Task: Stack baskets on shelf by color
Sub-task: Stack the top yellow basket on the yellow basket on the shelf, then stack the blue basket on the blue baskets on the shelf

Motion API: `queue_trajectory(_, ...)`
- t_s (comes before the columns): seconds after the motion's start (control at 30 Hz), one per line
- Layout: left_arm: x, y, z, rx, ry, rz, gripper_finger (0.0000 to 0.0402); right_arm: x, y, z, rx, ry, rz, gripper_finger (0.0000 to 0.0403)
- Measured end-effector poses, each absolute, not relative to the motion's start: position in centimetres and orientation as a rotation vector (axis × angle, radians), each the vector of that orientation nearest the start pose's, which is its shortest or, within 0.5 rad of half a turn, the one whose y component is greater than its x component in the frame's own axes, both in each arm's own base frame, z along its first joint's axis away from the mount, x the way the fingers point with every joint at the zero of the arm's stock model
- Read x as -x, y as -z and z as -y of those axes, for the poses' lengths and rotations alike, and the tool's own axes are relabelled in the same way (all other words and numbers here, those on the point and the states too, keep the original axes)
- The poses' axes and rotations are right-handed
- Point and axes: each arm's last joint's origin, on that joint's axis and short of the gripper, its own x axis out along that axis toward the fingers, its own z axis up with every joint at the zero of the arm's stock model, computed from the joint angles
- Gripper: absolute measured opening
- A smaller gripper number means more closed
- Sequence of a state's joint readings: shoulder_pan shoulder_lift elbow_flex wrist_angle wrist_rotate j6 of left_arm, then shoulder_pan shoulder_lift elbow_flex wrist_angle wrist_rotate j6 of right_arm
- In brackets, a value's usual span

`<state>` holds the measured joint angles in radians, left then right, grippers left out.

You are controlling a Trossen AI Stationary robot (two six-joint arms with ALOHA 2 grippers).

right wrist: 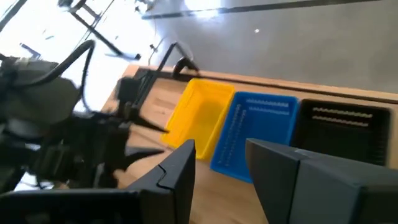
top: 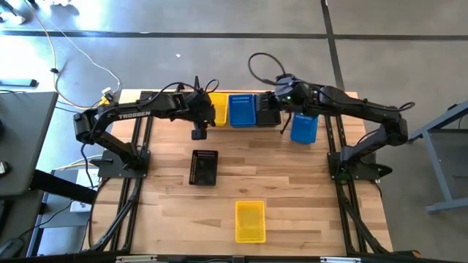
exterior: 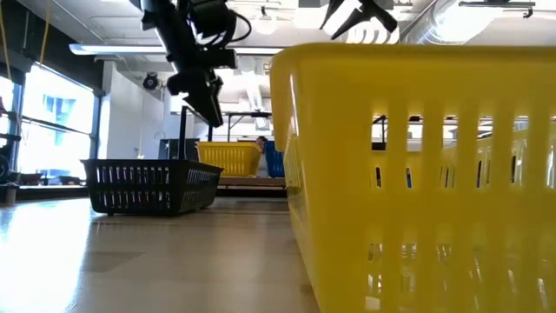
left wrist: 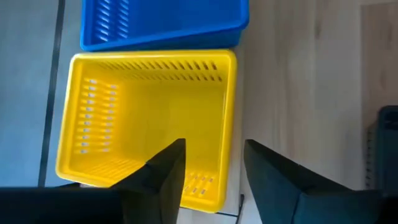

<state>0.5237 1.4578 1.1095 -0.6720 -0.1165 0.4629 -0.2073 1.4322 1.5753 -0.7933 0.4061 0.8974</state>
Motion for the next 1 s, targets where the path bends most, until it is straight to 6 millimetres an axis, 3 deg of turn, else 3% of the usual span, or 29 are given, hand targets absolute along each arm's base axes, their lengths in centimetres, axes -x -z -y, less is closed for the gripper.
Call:
queue_trajectory(0.23,-25.9,-28.4,-13.7,-0.207,-0.311,-1.095,0.0161,-25.2,-40.5,8.1,-0.809,0.999,-0.373,0.0126)
queue_trajectory(0.6,-24.8,-32.1,-11.5,-0.245,-0.31,-0.983,0.0157,-21.8,-38.0,9.7,-0.904,1.369,-0.605,0.0126)
queue_trajectory(0.87,-23.4,-33.8,-11.2,-0.287,-0.395,-0.938,0.0157,-19.9,-37.5,10.8,-0.915,1.513,-0.687,0.0126)
queue_trajectory(1.0,-23.3,-33.9,-11.1,-0.29,-0.402,-0.933,0.0157,-19.4,-36.1,11.8,-0.926,1.55,-0.759,0.0125)
